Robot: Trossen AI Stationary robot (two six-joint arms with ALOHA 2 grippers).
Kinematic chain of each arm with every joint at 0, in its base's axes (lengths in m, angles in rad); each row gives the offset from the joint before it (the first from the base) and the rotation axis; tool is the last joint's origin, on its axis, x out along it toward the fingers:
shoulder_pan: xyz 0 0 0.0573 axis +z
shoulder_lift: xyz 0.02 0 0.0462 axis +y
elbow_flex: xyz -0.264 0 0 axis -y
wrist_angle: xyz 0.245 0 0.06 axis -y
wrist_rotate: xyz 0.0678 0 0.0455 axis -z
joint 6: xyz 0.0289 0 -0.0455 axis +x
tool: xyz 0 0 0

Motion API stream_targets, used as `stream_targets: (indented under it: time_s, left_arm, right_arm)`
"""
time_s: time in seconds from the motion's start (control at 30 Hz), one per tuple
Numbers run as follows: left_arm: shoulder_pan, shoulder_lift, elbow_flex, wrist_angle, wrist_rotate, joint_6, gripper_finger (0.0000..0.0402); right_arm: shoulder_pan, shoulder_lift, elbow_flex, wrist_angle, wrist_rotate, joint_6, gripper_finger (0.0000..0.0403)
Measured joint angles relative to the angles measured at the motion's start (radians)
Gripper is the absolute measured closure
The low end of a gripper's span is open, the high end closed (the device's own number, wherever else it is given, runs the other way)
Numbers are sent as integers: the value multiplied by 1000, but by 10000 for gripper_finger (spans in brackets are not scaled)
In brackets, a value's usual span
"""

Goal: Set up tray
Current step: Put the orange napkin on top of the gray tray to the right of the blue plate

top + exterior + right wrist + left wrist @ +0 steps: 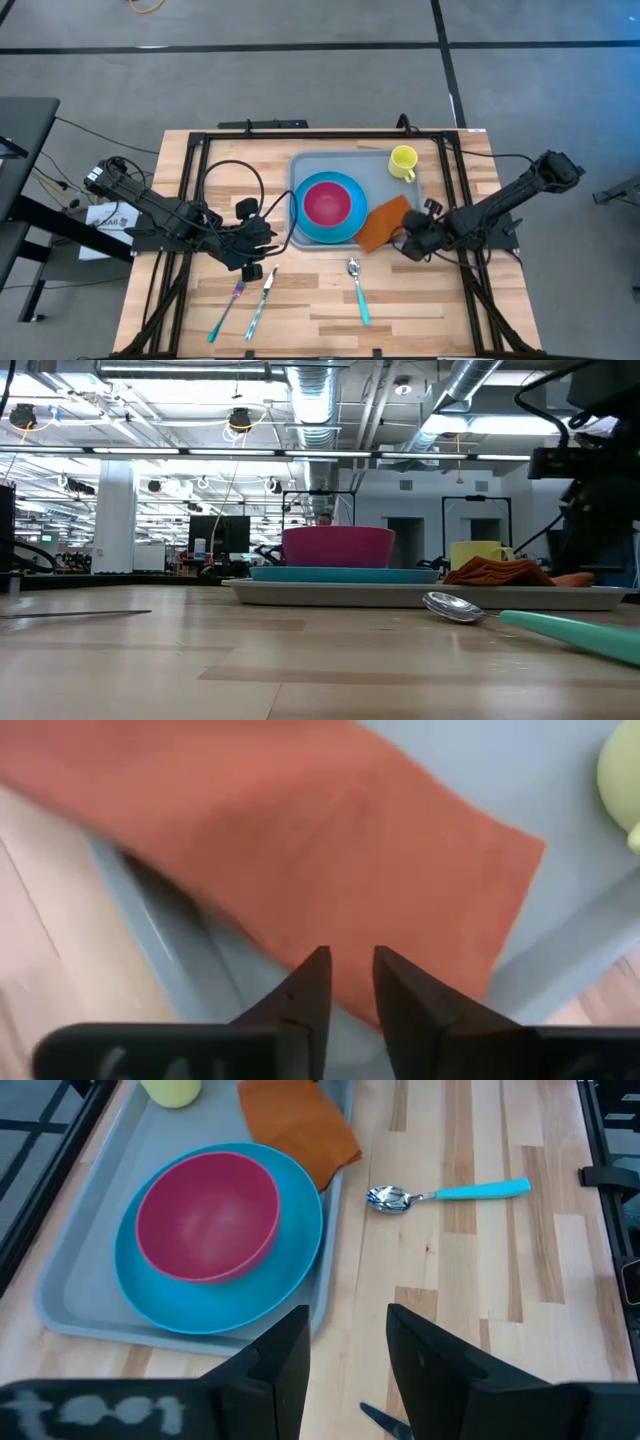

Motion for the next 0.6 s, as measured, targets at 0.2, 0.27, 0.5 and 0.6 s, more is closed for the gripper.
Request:
stream_targets:
  time_s: [0.2,0.27,0.5,0.6]
  left_arm:
    - [0,0,0,0,0,1,278]
    - [0,0,0,0,-1,2,278]
    - [0,0,0,0,-31,3,278]
    - [0,0,0,0,-30,14,278]
  right_arm:
    - [-19,0,0,13,-67,173,394]
    - [-18,0,0,8,-68,163,399]
    - [-71,16,0,12,-15,241,401]
    - [-113,49,0,27,-18,241,402]
